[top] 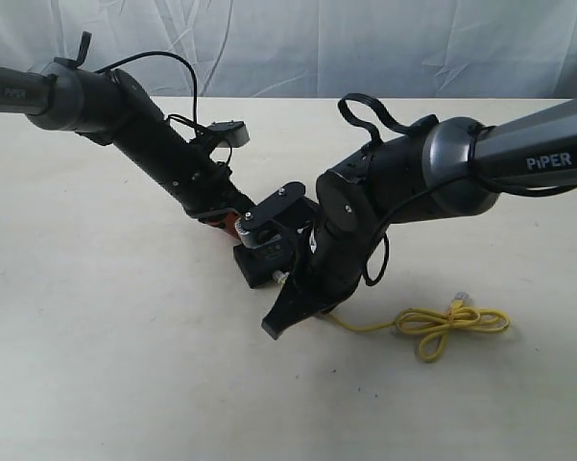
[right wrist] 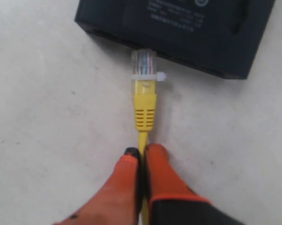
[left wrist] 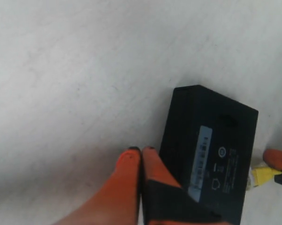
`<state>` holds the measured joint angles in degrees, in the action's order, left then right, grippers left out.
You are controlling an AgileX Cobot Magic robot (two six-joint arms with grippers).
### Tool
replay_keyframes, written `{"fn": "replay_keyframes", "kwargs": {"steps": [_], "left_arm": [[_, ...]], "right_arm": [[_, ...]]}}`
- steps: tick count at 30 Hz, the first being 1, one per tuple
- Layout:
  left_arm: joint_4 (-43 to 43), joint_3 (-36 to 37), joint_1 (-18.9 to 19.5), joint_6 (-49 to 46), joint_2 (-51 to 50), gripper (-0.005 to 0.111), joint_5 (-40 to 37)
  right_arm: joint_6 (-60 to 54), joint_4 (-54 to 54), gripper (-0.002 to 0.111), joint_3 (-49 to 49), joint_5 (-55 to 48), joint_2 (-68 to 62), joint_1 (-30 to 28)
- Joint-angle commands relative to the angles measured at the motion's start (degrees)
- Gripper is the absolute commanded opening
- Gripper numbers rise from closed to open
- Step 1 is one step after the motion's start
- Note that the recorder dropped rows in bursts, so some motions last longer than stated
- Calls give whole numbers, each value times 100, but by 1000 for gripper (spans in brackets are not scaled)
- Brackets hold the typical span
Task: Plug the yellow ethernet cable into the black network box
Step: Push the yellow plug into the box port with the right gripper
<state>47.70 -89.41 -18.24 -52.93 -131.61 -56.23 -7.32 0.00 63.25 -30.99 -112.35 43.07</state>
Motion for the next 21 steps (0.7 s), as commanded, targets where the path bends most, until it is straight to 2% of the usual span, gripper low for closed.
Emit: {"fn": "replay_keyframes", "kwargs": {"steps": [1, 10, 21], "left_arm": [[82, -27, -20, -16, -3, 0, -49], [74, -27, -20, -16, -3, 0, -60], [69, -27, -20, -2, -3, 0, -112]], "right_arm": [[-82, -80, -1, -24, 129, 1, 5], [-332, -103, -1, -24, 11, 1, 5], [329, -351, -1, -24, 35, 1, -28]]}}
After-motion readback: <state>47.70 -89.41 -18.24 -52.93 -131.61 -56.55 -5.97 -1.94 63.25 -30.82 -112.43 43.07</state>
